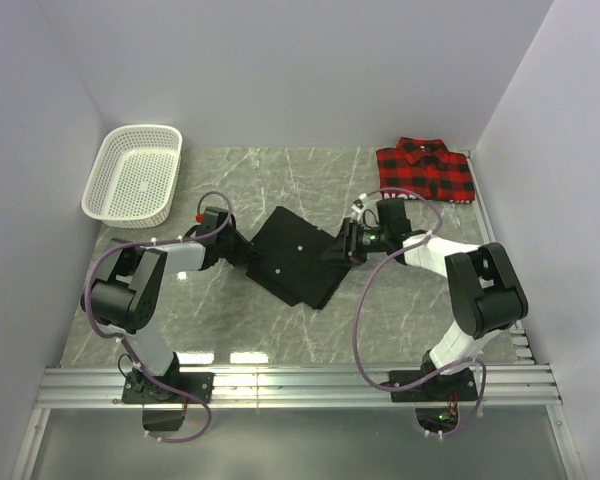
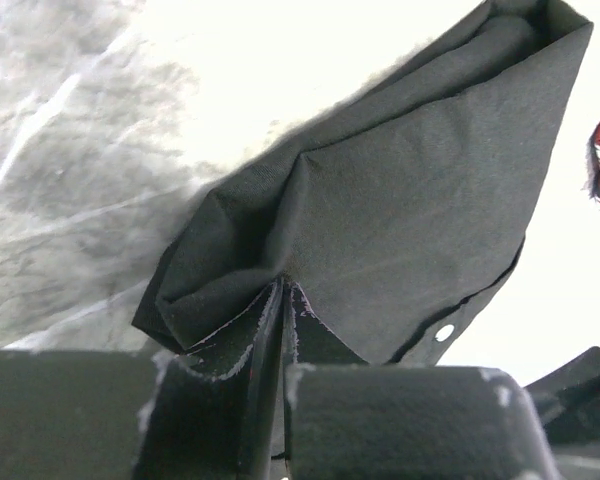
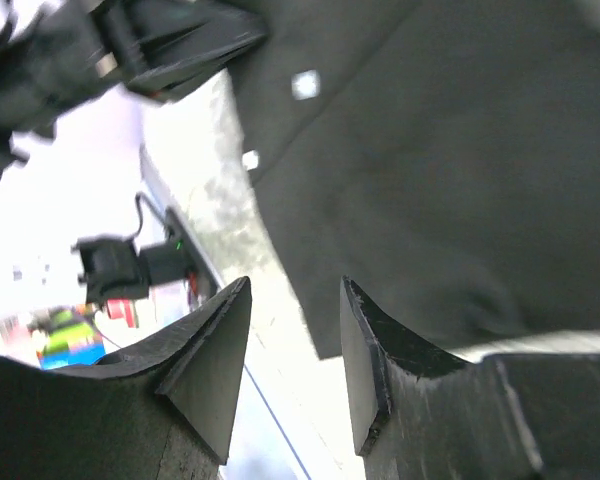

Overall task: Fold and stack the long sleeve shirts
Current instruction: Fold the shirt

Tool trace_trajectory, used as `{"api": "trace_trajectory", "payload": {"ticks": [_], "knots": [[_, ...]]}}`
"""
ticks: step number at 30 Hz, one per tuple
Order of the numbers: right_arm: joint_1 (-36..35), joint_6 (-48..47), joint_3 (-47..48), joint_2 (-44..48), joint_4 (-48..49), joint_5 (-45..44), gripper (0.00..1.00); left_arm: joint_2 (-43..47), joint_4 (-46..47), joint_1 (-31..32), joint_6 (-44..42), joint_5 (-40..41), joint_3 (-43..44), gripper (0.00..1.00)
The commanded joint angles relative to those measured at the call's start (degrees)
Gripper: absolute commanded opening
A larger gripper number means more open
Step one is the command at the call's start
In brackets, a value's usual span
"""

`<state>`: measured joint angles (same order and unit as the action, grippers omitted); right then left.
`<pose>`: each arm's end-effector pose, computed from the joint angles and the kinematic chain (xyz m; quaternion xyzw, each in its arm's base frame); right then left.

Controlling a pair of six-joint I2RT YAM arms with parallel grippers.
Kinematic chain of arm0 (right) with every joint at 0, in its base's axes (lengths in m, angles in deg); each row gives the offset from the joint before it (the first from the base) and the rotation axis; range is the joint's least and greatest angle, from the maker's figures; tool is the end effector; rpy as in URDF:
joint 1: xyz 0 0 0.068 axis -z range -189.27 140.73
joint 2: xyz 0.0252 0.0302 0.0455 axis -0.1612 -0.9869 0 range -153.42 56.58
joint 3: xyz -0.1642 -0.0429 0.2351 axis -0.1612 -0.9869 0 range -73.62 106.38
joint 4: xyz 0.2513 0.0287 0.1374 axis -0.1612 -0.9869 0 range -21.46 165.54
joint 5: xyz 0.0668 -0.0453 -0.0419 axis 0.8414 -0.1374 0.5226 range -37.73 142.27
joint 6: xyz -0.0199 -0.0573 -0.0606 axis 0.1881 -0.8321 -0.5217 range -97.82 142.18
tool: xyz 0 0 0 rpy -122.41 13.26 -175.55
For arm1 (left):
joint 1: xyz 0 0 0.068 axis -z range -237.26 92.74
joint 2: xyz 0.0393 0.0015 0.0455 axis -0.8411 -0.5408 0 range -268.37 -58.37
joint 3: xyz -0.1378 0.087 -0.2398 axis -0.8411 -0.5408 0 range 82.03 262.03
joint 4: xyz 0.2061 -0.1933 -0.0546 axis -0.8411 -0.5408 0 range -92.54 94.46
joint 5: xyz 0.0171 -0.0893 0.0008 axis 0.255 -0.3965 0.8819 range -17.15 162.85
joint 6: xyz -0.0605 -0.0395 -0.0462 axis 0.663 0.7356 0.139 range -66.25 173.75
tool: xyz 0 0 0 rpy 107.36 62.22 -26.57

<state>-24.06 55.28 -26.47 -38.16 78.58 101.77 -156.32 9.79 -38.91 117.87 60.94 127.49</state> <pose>0.3329 0.1472 0.1468 -0.0264 0.8527 0.4953 0.1640 0.3493 -0.1325 0.1039 -0.3252 0.8678 -0.3120 0.2095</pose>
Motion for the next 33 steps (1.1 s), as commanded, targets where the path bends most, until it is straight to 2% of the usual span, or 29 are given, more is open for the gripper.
{"api": "trace_trajectory", "payload": {"ticks": [1, 6, 10, 15, 22, 27, 33], "knots": [[-2.3, 1.3, -0.4, -2.5, 2.9, 2.4, 0.48, 1.7, -0.8, -0.2, -1.0, 1.4, -1.5, 0.10], [-3.1, 2.5, -2.2, -10.5, 4.7, 4.6, 0.48, 1.4, -1.8, -0.2, -1.1, 2.0, -1.5, 0.10], [-1.7, -1.0, -4.1, -11.3, 0.1, 0.5, 0.48, 1.4, -2.2, -0.2, -1.3, 2.8, -1.6, 0.10], [-0.6, -4.9, -4.2, -5.8, -5.6, -3.0, 0.45, 1.6, -2.0, -0.2, -2.1, 2.9, -1.5, 0.11], [-9.1, -7.8, 2.4, 1.5, -9.6, 0.7, 0.46, 2.6, -2.9, -0.1, -3.0, 3.6, -1.2, 0.11], [-14.1, -7.9, 4.4, -4.3, -8.6, 4.3, 0.47, 2.5, -3.0, -0.1, -2.8, 4.0, -1.4, 0.11], [-14.4, -14.5, 4.4, -12.6, -16.1, 5.6, 0.46, 1.6, -2.9, -0.1, -2.8, 3.6, -1.6, 0.11]]}}
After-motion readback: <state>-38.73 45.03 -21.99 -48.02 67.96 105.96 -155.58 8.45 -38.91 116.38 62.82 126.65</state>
